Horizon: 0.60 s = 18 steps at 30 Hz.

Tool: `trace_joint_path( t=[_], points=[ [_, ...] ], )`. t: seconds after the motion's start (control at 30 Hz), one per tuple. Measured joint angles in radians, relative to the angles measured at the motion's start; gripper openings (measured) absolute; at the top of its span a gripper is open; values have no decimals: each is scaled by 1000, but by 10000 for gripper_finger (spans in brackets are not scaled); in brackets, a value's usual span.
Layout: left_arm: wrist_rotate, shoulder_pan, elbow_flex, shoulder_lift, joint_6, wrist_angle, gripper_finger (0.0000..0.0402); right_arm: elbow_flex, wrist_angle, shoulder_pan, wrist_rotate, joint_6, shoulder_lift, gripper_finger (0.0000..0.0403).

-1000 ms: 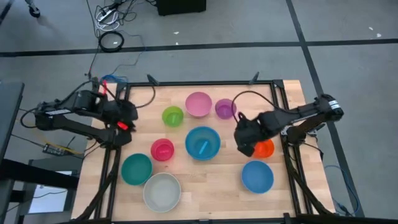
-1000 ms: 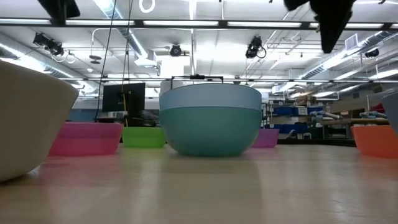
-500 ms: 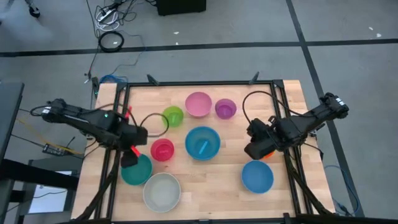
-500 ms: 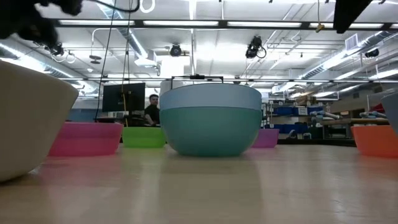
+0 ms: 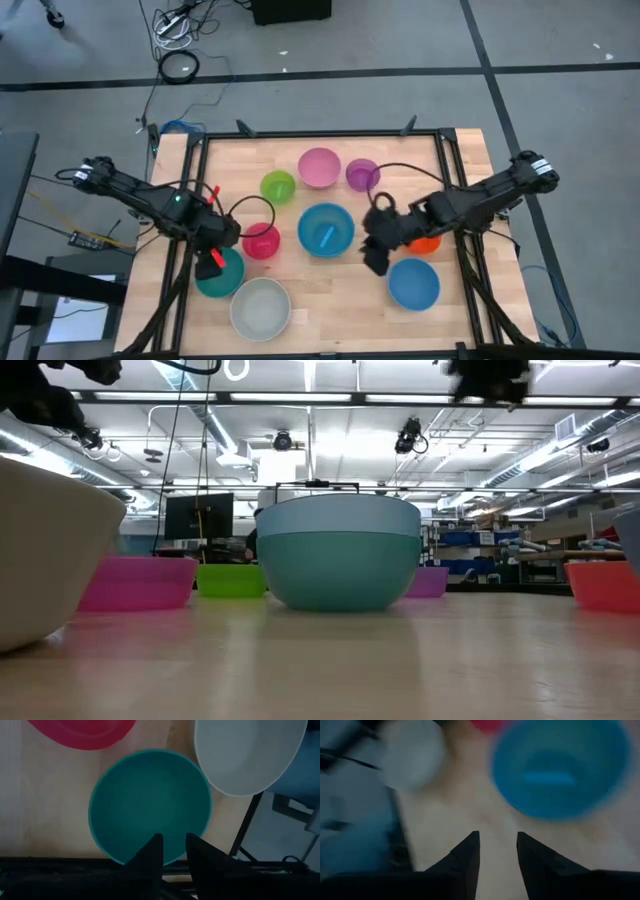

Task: Nest bowls inside each other
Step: Stack the gray bowl on top of the light blue bowl

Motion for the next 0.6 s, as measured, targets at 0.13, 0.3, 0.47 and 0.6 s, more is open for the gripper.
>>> trace_joint_path(
  t=[0.13, 0.3, 0.47, 0.6],
  points=[
    [-14, -9, 0, 0, -2, 0, 92, -1, 253, -33, -91, -103, 62, 118],
    [-93, -22, 0, 0, -14, 34, 92, -2, 453, -46, -151, -167, 169, 118],
    [-102, -32, 0, 0, -42, 104, 92, -3, 557, -47, -141, -176, 274, 116],
    [-108, -32, 1, 0, -102, 189, 92, 2, 663, -40, -143, -167, 361, 116]
  ],
)
